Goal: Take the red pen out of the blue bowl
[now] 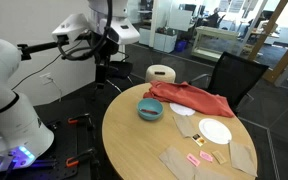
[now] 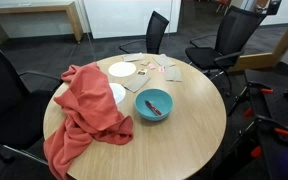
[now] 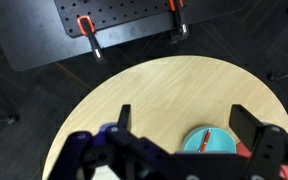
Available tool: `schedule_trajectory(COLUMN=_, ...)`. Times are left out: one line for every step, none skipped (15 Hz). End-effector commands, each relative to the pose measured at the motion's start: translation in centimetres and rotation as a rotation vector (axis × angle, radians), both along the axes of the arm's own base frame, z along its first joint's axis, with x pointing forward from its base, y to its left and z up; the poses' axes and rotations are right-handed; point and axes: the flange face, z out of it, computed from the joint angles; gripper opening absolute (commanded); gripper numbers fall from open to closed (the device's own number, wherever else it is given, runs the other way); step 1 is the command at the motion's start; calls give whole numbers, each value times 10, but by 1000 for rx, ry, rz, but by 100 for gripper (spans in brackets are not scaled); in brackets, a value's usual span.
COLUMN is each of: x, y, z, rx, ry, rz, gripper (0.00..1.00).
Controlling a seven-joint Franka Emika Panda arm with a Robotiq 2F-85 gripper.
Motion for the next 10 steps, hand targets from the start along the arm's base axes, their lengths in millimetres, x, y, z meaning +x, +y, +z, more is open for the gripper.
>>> schedule_trajectory(x=0, y=0, z=0, rx=0, ry=1, rz=0, gripper=100)
schedule_trajectory(x=0, y=0, z=0, rx=0, ry=1, rz=0, gripper=100)
schedule_trajectory(x=0, y=0, z=0, rx=0, ry=0, rz=0, gripper=100)
schedule_trajectory(x=0, y=0, z=0, rx=0, ry=1, rz=0, gripper=100)
schedule_trajectory(x=0, y=0, z=0, rx=0, ry=0, rz=0, gripper=100)
schedule_trajectory(x=0, y=0, z=0, rx=0, ry=0, rz=0, gripper=100)
schedule_trajectory(x=5, y=2, z=1, rx=-16, ry=-12, rz=-17, gripper=100)
schedule_trajectory(x=10, y=5, z=0, rx=-20, ry=-17, rz=-21, gripper=100)
schedule_trajectory(x=16, y=8, z=-2, rx=-29, ry=-25, rz=-24, gripper=100)
schedule_trajectory(x=23, y=12, z=-5, rx=-43, ry=-36, rz=-30, gripper=100)
